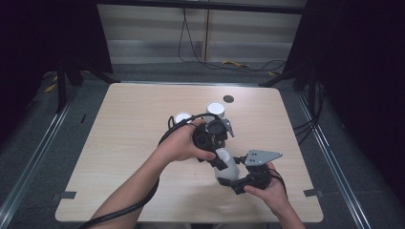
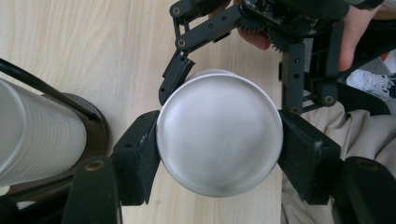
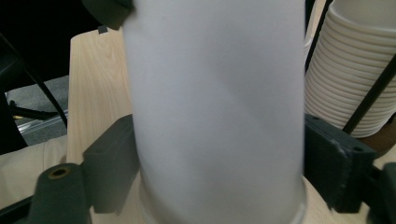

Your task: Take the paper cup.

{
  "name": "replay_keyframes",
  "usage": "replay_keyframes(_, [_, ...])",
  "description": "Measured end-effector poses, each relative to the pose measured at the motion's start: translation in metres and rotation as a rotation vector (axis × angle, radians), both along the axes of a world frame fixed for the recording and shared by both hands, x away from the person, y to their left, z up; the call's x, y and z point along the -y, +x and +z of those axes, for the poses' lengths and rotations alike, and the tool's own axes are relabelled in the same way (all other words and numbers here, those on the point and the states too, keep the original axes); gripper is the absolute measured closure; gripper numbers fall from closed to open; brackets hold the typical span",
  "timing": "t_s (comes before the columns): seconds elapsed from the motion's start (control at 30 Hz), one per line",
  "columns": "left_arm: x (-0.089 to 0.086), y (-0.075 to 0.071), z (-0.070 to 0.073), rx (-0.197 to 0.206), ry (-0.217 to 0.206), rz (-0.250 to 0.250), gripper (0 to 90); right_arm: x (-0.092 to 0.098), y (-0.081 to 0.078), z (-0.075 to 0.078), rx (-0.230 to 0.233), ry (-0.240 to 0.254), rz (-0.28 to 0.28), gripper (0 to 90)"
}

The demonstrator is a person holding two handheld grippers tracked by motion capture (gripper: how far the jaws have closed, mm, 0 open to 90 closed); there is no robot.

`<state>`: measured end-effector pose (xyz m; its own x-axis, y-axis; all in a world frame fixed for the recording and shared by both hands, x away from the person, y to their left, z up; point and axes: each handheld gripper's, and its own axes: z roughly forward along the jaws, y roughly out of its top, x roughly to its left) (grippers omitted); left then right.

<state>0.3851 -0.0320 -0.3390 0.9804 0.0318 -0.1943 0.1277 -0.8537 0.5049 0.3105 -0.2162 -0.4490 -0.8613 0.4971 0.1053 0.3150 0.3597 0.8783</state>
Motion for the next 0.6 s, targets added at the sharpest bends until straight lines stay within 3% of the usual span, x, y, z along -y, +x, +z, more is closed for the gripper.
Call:
replay_keyframes(0.37, [-0.0001,0.0006,0.0015,0.009,-0.006,-0.013,34.7,-0.0010,-0.0003,0.0016,0.003,-0.005,0.005,26.0])
replay_keyframes(0.6, [-0.0043,0.0014,-0.0020,-0.010,-0.040,0.005,34.5,-0.0006,-0.0005,0.0026,0.000,-0.011,0.007,27.7])
